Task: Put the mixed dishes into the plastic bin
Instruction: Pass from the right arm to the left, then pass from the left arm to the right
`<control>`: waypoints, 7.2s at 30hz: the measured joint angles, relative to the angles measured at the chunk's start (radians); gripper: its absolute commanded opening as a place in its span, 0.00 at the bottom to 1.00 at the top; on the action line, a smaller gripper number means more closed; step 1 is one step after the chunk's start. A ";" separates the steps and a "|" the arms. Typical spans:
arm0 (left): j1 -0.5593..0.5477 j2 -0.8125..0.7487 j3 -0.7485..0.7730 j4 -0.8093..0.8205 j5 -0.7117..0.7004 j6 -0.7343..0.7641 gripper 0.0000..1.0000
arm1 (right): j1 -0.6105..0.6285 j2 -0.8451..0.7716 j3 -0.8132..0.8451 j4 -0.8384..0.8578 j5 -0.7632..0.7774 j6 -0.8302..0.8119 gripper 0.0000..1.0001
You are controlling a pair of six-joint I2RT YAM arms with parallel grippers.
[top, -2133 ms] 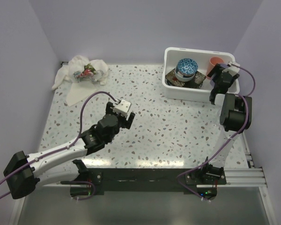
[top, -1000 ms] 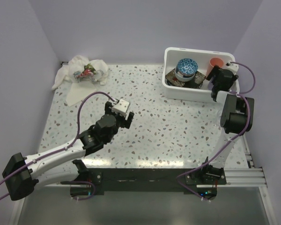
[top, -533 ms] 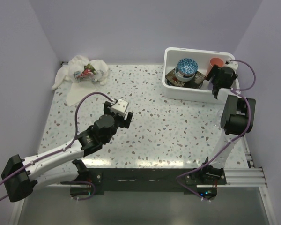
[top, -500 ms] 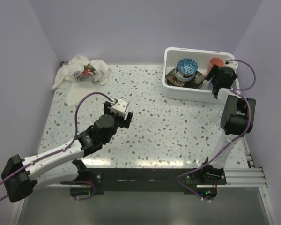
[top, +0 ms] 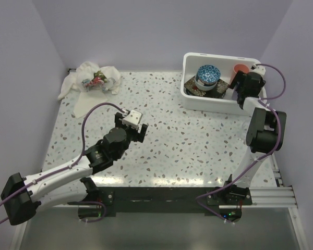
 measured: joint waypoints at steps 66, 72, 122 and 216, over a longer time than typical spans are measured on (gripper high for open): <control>-0.001 -0.048 0.000 -0.007 0.010 0.000 0.81 | 0.021 -0.151 -0.044 -0.238 -0.055 0.005 0.99; -0.001 -0.048 0.000 -0.007 0.011 0.000 0.82 | 0.021 -0.153 -0.045 -0.248 -0.055 0.003 0.94; 0.126 0.180 0.663 -0.303 0.372 -0.323 0.74 | 0.463 -0.949 -0.262 -0.451 -0.613 -0.363 0.77; -0.025 0.481 0.777 -0.577 0.040 -0.346 0.72 | 0.899 -0.560 0.119 -1.028 0.074 0.336 0.00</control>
